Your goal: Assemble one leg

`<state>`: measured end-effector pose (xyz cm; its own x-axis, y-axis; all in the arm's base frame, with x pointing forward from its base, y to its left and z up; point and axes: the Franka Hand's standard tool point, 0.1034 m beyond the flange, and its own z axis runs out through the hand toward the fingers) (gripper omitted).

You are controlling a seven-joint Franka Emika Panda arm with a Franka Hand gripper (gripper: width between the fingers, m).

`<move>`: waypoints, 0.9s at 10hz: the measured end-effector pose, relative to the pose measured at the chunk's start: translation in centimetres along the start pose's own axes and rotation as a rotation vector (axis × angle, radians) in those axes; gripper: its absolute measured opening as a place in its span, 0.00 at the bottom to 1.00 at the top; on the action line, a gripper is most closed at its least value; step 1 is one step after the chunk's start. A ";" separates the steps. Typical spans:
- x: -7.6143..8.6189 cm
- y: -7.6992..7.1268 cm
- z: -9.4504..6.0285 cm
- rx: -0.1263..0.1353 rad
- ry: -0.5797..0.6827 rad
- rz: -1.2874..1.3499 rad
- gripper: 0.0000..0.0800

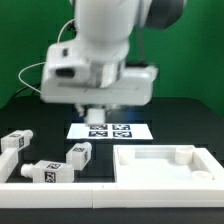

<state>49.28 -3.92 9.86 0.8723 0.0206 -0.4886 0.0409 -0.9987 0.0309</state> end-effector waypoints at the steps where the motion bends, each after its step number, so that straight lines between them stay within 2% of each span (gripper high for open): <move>1: 0.5 -2.6 -3.3 0.084 0.070 0.066 0.36; 2: 1.0 -4.1 -5.4 0.122 0.120 0.145 0.36; 3: 1.4 -5.1 -7.7 0.145 0.182 0.161 0.36; 4: 1.4 -4.7 -8.0 0.142 0.256 0.156 0.36; 5: 1.3 -4.7 -7.5 0.143 0.302 0.164 0.36; 7: 1.9 -4.9 -7.6 0.139 0.432 0.165 0.36; 8: 3.3 -5.9 -7.3 0.136 0.556 0.198 0.36; 9: 4.8 -7.9 -7.2 0.132 0.661 0.197 0.36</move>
Offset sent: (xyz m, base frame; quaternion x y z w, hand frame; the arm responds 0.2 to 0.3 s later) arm -0.0067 -0.0064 0.0230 -0.0125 0.1430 0.0063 0.9896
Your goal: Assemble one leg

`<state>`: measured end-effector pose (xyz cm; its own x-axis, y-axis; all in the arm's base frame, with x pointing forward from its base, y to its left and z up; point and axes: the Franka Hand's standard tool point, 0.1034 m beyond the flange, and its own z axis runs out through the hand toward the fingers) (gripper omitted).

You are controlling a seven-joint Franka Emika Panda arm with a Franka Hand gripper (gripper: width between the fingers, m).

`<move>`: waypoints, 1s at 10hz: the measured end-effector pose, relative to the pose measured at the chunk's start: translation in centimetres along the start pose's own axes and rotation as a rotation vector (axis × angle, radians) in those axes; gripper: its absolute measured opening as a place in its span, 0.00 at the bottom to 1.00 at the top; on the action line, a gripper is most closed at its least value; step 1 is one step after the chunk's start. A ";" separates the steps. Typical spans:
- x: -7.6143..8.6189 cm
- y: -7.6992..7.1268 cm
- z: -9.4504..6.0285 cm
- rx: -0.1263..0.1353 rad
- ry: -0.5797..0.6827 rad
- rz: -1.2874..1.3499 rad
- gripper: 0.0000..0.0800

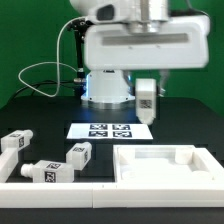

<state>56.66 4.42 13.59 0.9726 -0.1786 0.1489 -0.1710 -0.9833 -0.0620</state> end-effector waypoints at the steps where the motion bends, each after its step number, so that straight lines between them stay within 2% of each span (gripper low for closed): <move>1: 1.1 -1.2 0.7 0.003 0.053 -0.016 0.36; 2: 2.9 -3.1 1.2 0.008 0.171 -0.004 0.36; 3: 3.2 -4.8 1.7 0.017 0.248 -0.029 0.36; 5: 2.8 -4.8 1.7 0.039 0.379 -0.025 0.36; 7: 2.7 -4.7 2.2 0.031 0.371 -0.048 0.36; 8: 3.3 -4.9 3.3 0.008 0.371 -0.127 0.36; 9: 4.8 -5.1 4.1 -0.011 0.382 -0.198 0.36; 10: 5.5 -5.3 4.2 -0.016 0.394 -0.226 0.36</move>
Offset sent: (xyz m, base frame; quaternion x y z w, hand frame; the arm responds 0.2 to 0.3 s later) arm 0.0000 0.0000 0.0000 0.0000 0.1938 0.0000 0.9810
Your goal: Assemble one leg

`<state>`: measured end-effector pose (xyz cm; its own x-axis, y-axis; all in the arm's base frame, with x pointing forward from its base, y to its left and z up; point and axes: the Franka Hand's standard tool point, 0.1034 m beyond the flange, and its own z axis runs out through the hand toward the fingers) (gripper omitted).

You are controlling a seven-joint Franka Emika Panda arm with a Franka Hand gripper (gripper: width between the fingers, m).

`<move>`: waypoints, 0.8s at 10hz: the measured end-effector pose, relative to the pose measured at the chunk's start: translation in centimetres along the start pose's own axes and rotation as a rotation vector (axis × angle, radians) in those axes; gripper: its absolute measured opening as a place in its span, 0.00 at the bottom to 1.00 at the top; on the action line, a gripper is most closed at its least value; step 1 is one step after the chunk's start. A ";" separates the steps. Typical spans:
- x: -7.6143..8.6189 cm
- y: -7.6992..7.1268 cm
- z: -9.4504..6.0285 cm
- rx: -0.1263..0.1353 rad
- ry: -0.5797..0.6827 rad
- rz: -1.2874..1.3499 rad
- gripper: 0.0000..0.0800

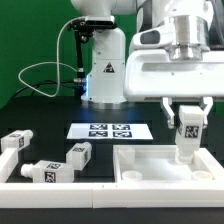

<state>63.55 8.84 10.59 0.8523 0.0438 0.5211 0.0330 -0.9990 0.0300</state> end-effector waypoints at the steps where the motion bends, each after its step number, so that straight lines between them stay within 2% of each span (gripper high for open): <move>1: -0.2 0.0 -0.1 0.001 -0.002 0.003 0.36; 3: -0.3 -0.3 0.0 0.003 0.001 0.002 0.36; 5: -1.1 -2.5 0.0 0.031 0.065 0.007 0.36; 6: -1.2 -2.8 -0.1 0.036 0.063 0.006 0.36; 8: -1.4 -2.2 0.3 0.029 0.058 -0.002 0.36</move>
Offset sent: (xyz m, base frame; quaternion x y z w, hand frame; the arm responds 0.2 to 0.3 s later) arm -0.0160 0.0449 -0.0074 0.0547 0.0948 0.0564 0.9924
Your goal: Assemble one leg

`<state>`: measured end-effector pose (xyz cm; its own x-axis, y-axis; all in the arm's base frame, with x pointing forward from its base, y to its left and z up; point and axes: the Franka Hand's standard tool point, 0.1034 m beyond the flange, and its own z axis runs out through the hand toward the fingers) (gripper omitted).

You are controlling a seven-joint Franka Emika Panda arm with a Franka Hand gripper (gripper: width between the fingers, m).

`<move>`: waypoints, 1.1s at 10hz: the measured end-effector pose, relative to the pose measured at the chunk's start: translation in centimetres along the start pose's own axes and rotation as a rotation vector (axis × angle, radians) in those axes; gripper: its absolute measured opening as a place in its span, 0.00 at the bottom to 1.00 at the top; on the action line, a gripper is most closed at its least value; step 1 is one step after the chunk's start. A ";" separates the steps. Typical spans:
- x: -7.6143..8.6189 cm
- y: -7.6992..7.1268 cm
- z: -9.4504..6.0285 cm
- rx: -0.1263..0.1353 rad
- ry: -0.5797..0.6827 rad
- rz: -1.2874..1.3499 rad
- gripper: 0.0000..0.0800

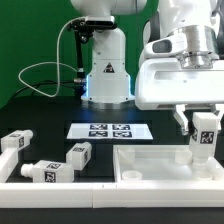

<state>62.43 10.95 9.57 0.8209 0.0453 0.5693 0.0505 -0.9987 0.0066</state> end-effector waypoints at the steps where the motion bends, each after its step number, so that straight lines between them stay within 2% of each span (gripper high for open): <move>1: -0.2 0.1 0.3 -0.003 -0.004 -0.002 0.36; 7: -0.4 -0.7 1.8 0.000 -0.007 -0.016 0.36; 11: -0.4 -0.7 1.8 -0.003 0.036 -0.025 0.36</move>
Offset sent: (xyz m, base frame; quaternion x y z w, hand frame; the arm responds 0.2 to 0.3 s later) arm 0.0107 0.0129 -0.0083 0.0021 0.0036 0.0193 0.9998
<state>63.11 11.70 7.82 0.7982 0.0696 0.5984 0.0692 -0.9973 0.0237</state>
